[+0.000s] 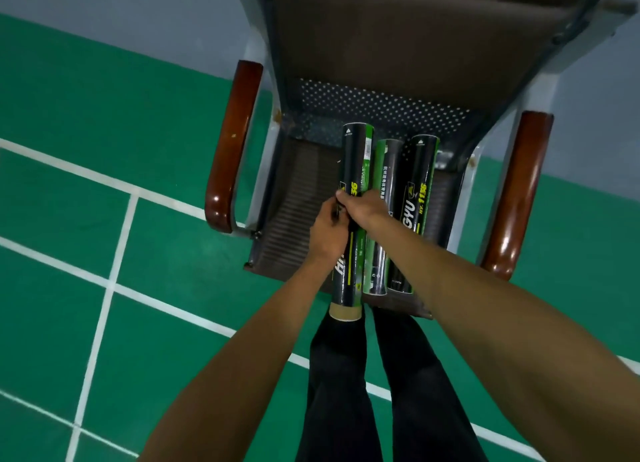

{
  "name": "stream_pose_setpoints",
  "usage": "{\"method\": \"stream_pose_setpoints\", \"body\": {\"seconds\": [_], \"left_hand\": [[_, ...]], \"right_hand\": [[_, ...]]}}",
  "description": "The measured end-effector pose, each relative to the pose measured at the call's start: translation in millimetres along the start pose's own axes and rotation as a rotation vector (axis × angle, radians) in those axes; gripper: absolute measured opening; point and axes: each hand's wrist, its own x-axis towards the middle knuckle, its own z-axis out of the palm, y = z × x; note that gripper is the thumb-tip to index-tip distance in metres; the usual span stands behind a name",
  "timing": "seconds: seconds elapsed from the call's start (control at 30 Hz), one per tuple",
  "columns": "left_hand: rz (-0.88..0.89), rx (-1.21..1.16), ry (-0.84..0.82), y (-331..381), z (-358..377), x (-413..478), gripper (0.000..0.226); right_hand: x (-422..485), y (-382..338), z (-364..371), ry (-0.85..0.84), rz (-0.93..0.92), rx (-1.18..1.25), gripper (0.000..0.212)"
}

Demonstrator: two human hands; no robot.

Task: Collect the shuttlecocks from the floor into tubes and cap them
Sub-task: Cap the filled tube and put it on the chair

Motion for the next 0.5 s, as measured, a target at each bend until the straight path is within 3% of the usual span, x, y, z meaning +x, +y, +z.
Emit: {"method": "stream_pose_setpoints", "body": {"seconds": [0.23, 0.33, 0.5], "left_hand": [[-0.075, -0.001, -0.028, -33.3, 29.6, 68.9, 0.043], [-0.122, 0.045, -0.062, -38.7, 37.3, 78.4, 0.038], [-0.127, 0.103, -0.111, -26.0, 35.1, 70.4, 0.033]], "right_hand": [[60.2, 18.5, 8.9, 0.048, 0.034, -0.044, 0.071], [67.0, 26.6, 14.2, 0.043, 0.051, -0.094, 0.076], [56.5, 21.4, 6.2, 0.018, 0.046, -0.129, 0.065]]}}
